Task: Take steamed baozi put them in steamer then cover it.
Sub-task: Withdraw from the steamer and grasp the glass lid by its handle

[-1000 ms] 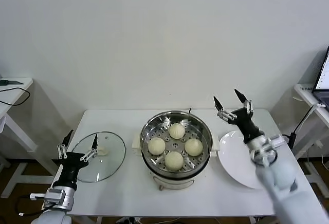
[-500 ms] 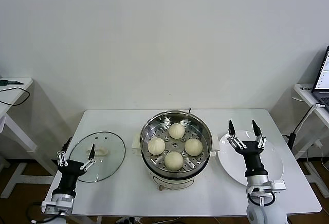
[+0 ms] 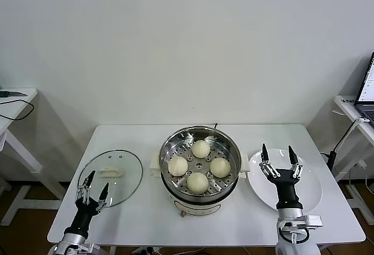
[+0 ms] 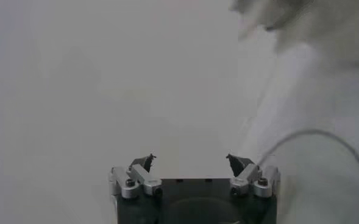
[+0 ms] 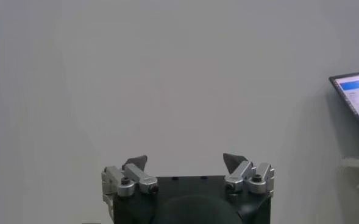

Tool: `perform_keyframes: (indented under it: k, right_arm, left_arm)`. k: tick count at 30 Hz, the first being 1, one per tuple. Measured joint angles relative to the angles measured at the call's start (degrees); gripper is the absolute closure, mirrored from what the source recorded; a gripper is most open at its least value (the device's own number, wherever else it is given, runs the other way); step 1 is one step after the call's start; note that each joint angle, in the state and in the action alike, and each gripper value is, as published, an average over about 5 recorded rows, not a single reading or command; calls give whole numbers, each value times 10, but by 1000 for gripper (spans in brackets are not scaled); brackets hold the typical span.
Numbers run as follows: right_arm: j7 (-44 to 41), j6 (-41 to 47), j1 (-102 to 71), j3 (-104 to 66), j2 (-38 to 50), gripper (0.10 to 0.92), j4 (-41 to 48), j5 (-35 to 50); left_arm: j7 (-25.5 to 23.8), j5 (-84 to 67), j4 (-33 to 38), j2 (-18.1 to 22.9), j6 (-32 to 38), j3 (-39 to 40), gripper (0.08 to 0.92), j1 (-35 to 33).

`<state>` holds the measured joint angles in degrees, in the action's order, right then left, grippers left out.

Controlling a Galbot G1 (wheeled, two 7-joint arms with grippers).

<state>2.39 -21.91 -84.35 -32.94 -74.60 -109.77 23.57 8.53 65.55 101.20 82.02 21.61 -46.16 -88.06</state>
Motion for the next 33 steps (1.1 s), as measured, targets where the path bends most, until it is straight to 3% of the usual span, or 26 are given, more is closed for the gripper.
perform_keyframes:
  k: [12, 33]
  right_arm:
    - [0, -7, -3, 4, -12, 203, 7, -13]
    - [0, -18, -5, 7, -21, 203, 26, -35]
  left_arm:
    - [34, 118, -81, -9, 3, 1, 177, 47]
    - [50, 167, -170, -14, -9, 4, 177, 144]
